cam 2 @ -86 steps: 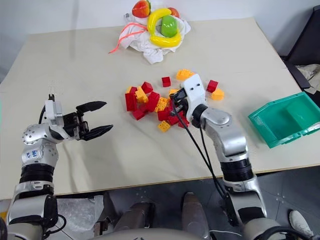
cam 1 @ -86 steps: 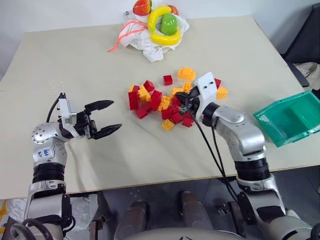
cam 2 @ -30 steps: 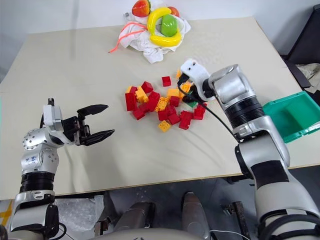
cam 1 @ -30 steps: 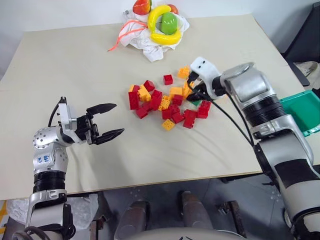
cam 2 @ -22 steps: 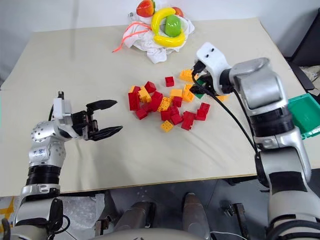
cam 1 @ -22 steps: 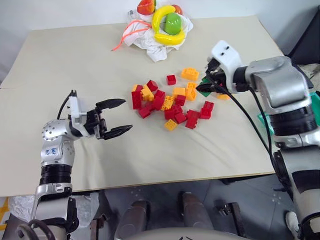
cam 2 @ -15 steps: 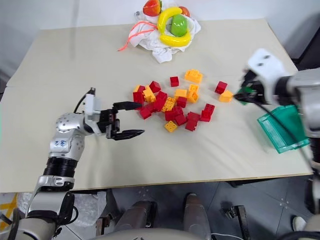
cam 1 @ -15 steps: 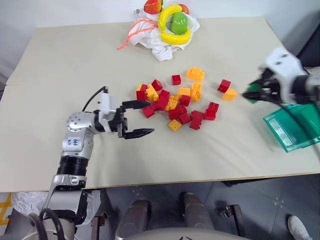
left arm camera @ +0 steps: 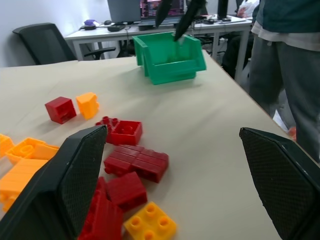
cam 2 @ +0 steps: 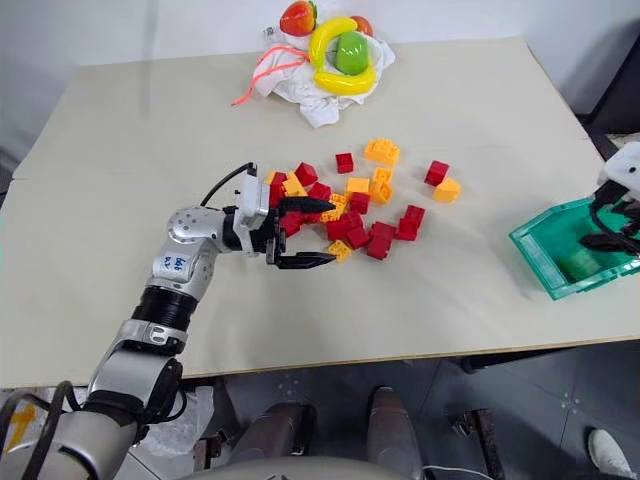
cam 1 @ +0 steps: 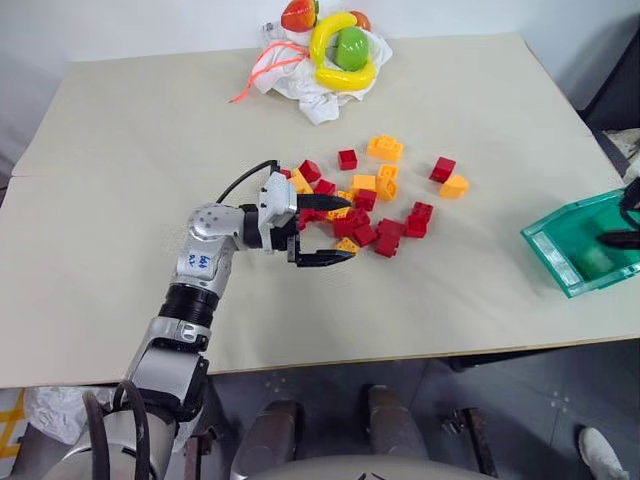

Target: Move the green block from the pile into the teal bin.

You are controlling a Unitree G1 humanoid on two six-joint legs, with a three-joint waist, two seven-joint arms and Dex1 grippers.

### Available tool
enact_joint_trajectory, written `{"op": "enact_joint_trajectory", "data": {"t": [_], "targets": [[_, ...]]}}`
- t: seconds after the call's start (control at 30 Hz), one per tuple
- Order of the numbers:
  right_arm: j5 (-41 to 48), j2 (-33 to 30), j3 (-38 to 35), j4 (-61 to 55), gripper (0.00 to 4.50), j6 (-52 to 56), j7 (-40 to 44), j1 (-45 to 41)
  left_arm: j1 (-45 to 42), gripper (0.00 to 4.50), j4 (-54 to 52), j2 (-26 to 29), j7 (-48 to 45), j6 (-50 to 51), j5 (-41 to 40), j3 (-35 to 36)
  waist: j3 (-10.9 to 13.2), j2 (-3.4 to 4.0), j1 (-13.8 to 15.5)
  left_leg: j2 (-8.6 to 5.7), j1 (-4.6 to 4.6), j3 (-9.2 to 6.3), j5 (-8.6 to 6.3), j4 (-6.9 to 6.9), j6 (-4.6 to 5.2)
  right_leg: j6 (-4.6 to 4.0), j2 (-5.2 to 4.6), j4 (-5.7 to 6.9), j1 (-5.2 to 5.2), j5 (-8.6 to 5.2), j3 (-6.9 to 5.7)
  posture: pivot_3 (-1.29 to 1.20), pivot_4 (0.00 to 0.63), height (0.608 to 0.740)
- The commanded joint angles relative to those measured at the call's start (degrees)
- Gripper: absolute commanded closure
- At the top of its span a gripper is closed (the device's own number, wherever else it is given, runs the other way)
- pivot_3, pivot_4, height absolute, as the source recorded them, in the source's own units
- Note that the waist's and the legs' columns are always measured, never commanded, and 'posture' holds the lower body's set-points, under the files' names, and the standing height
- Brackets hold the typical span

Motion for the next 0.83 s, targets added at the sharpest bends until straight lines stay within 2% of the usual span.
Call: {"op": "enact_joint_trajectory", "data": {"t": [0.03, 0.13, 0.27, 0.37, 0.5, 0.67, 0.83], "targets": [[2.2, 2.1, -3.5, -2.0, 0.04, 0.2, -0.6, -3.8, -0.2, 0.0, -1.4, 1.2, 2.5, 4.0, -1.4, 2.5, 0.0, 0.0, -0.1, 0.01, 0.0, 0.03, 0.0, 0.0, 0.0, 0.0, 0.01, 0.0, -0.02, 0.0, 0.02, 0.0, 0.15, 0.74], [7.2, 5.8, -7.4, -6.5, 0.04, 0.6, 0.2, -4.0, 1.2, 0.0, -3.9, 2.9, 3.1, 10.0, -5.0, 5.5, 0.0, -0.03, -0.1, 0.13, 0.0, 0.12, 0.0, -0.02, -0.01, -0.02, 0.09, 0.03, -0.09, 0.02, 0.12, 0.0, 0.15, 0.74], [13.5, 9.9, -11.1, -13.1, 0.04, -1.1, 3.1, 2.2, 4.5, 0.0, -8.2, 6.2, 5.6, 15.0, -7.4, 9.5, 0.0, -0.05, 0.2, 0.25, -0.05, 0.06, -0.01, -0.04, -0.02, -0.04, 0.14, 0.1, -0.13, 0.04, 0.08, 0.0, 0.15, 0.74], [15.0, 15.5, -12.3, -15.2, 0.04, -6.3, 1.0, 5.6, 6.3, 0.0, -10.5, 9.4, 8.9, 19.4, -9.1, 13.2, 0.1, -0.14, 0.3, 0.2, -0.1, 0.04, -0.04, 0.04, 0.03, 0.04, 0.1, 0.1, -0.1, 0.09, 0.07, 0.0, 0.15, 0.74], [20.3, 24.4, -14.5, -18.0, 0.04, -14.5, 2.7, 11.8, 13.6, 0.0, -15.5, 15.6, 5.1, 20.5, -11.3, 16.6, 0.1, -0.15, 0.1, 0.17, -0.11, 0.03, -0.06, 0.13, 0.06, 0.07, 0.09, 0.07, -0.06, 0.13, 0.08, 0.0, 0.15, 0.74], [21.5, 30.3, -14.5, -12.2, 0.04, -25.3, 6.4, 17.7, 22.6, 0.0, -15.4, 21.0, 2.7, 18.9, -12.1, 21.3, 0.1, -0.15, 0.1, 0.21, -0.02, 0.02, -0.07, 0.14, 0.06, 0.04, 0.11, 0.03, 0.05, 0.15, 0.07, 0.0, 0.15, 0.74], [22.4, 33.0, -16.0, -4.6, 0.04, -31.3, 6.3, 15.5, 26.9, 0.0, -16.2, 23.6, 2.3, 15.6, -12.8, 25.5, 0.1, -0.15, 0.1, 0.25, 0.05, 0.03, -0.09, 0.37, 0.1, -0.01, 0.14, -0.11, 0.2, 0.25, 0.07, 0.0, 0.15, 0.74]]}}
